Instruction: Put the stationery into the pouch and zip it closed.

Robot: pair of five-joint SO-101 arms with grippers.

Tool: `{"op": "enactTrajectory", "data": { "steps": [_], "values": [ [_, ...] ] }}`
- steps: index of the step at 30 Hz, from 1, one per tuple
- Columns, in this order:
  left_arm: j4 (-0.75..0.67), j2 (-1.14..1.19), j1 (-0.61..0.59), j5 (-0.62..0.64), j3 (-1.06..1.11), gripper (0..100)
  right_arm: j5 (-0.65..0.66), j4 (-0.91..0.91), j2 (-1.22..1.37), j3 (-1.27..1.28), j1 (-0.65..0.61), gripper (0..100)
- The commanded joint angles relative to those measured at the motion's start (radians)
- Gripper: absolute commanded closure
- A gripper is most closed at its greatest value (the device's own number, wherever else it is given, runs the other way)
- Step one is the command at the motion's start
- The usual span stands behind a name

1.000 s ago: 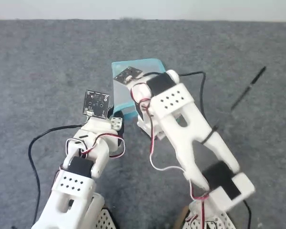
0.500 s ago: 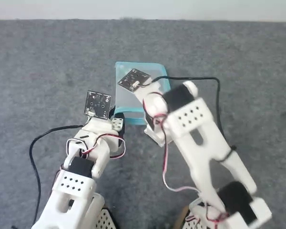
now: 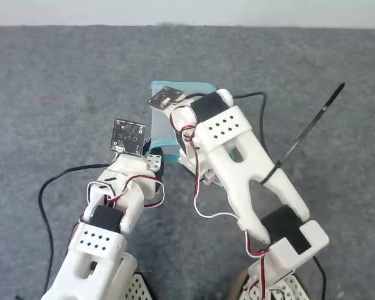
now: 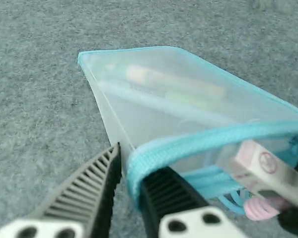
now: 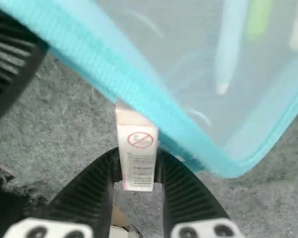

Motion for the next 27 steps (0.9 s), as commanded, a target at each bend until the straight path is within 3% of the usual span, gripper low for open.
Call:
{"op": "enactTrajectory", "data": {
  "steps": [1, 8, 27],
  "values": [
    [-0.023, -0.025, 0.015, -0.032, -0.015, 99, -0.011, 0.039, -0.015, -0.055, 0.033, 99.2],
    [-0.02, -0.025, 0.021, -0.054, -0.013, 99, -0.011, 0.039, 0.015, -0.103, 0.12, 99.2],
    [-0.026, -0.032, 0.021, -0.055, 0.005, 99, -0.083, 0.036, 0.282, -0.328, 0.127, 98.8]
  ]
}}
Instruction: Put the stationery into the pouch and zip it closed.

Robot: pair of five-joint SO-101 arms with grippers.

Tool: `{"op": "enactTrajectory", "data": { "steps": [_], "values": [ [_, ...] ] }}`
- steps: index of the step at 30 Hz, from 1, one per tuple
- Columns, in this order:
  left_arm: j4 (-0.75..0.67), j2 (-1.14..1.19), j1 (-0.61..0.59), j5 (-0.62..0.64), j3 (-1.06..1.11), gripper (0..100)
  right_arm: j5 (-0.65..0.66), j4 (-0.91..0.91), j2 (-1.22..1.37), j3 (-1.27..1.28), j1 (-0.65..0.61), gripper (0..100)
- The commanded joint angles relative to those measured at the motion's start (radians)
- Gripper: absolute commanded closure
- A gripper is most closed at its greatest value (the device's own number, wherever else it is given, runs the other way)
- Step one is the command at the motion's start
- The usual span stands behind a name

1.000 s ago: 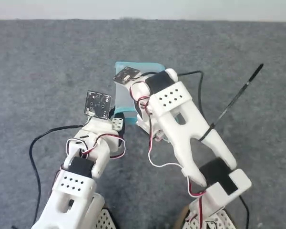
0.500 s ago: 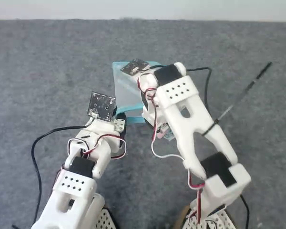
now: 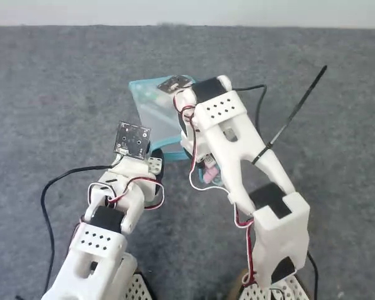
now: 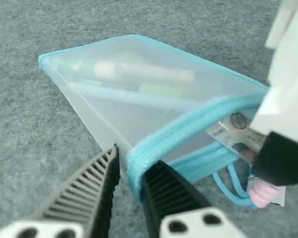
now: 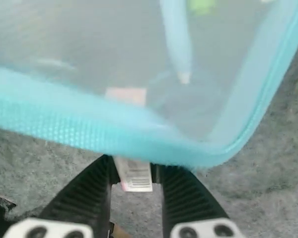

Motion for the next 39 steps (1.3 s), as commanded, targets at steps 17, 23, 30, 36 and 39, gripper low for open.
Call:
{"op": "enactTrajectory", "data": {
  "steps": [17, 23, 30, 36, 39],
  "values": [
    [-0.026, -0.032, 0.014, -0.014, -0.015, 99, -0.08, 0.018, -0.108, -0.16, 0.042, 80.1],
    [-0.026, -0.031, 0.014, -0.014, -0.015, 99, -0.072, 0.03, -0.134, -0.19, 0.042, 80.1],
    [-0.025, -0.031, 0.012, -0.014, -0.015, 99, -0.078, 0.031, -0.14, -0.193, 0.091, 94.3],
    [-0.026, -0.031, 0.012, -0.014, -0.015, 99, -0.123, 0.031, -0.134, -0.193, 0.104, 99.1],
    [-0.026, -0.029, 0.012, -0.014, -0.015, 99, -0.169, 0.025, -0.134, -0.195, 0.104, 99.0]
  ]
}}
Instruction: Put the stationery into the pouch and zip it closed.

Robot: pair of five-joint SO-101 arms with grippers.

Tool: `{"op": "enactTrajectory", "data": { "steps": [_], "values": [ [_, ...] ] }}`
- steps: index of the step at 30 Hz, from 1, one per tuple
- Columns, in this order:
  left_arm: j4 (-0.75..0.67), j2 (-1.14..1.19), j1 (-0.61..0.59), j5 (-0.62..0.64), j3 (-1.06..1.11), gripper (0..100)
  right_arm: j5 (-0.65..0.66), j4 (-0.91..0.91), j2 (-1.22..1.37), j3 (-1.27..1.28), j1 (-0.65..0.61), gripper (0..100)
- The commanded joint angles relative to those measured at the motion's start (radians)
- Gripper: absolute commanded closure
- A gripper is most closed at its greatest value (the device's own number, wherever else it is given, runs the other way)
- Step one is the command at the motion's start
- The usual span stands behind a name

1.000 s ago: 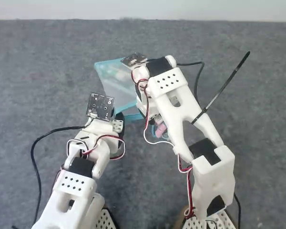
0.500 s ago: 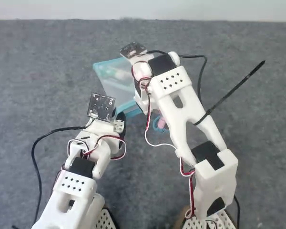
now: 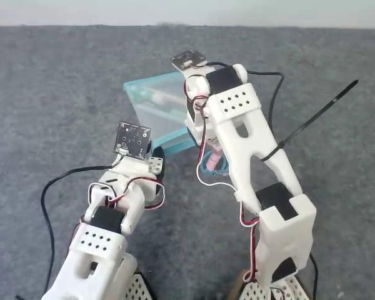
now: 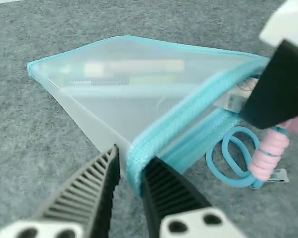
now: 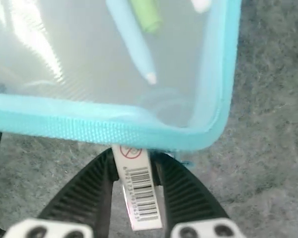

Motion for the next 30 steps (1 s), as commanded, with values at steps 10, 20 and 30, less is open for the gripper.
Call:
{"op": "enactTrajectory", "data": {
  "steps": [10, 20, 30],
  "values": [
    [-0.023, -0.026, 0.012, -0.014, -0.013, 99, -0.017, -0.035, -0.071, -0.074, -0.081, 75.7],
    [-0.021, -0.026, 0.012, -0.02, -0.013, 99, 0.035, -0.051, -0.051, -0.11, -0.041, 76.8],
    [-0.02, -0.026, 0.011, -0.044, -0.013, 99, 0.035, -0.004, -0.182, -0.198, 0.035, 77.1]
  ]
}}
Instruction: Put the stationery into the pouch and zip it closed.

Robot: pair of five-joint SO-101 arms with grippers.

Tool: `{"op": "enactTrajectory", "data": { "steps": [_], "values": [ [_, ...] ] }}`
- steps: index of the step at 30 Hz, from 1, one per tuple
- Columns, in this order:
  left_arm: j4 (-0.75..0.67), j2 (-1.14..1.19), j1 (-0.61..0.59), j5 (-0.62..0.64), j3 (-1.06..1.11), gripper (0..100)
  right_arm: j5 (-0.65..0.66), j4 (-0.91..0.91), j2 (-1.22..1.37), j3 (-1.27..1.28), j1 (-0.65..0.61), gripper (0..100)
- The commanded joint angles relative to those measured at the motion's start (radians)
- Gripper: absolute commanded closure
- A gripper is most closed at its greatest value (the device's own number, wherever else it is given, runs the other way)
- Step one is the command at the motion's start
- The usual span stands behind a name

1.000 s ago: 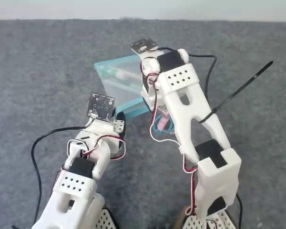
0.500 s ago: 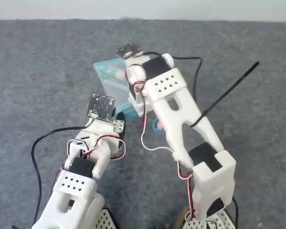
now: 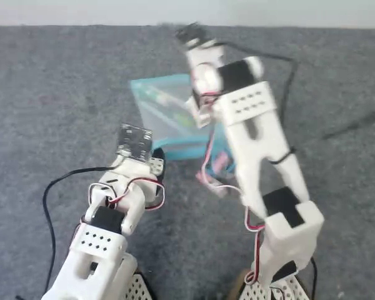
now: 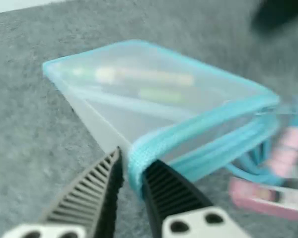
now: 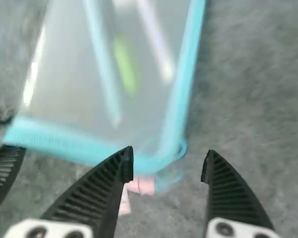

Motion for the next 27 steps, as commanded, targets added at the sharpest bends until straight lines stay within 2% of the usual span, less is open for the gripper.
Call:
{"op": "enactTrajectory", "data": {
  "steps": [1, 7, 10, 14, 17, 23, 27],
  "values": [
    [-0.02, -0.025, 0.005, -0.008, -0.013, 99, 0.014, 0.045, -0.088, -0.052, 0.018, 77.2],
    [-0.026, -0.031, -0.011, -0.003, 0.001, 99, 0.014, 0.053, -0.119, 0.12, 0.087, 77.2],
    [-0.064, -0.031, -0.123, 0.049, -0.012, 99, 0.012, 0.021, -0.166, 0.253, 0.087, 77.2],
    [-0.063, -0.025, -0.307, 0.109, -0.051, 99, -0.003, -0.124, -0.275, 0.499, 0.081, 77.2],
    [-0.064, -0.031, -0.391, 0.135, -0.054, 99, -0.041, -0.251, -0.349, 0.707, 0.071, 77.2],
    [-0.066, -0.031, -0.483, 0.14, -0.054, 99, -0.048, -0.532, -0.386, 1.034, 0.033, 77.2],
    [-0.068, -0.031, -0.488, 0.14, -0.054, 99, -0.066, -0.582, -0.394, 1.142, -0.064, 77.2]
  ]
}}
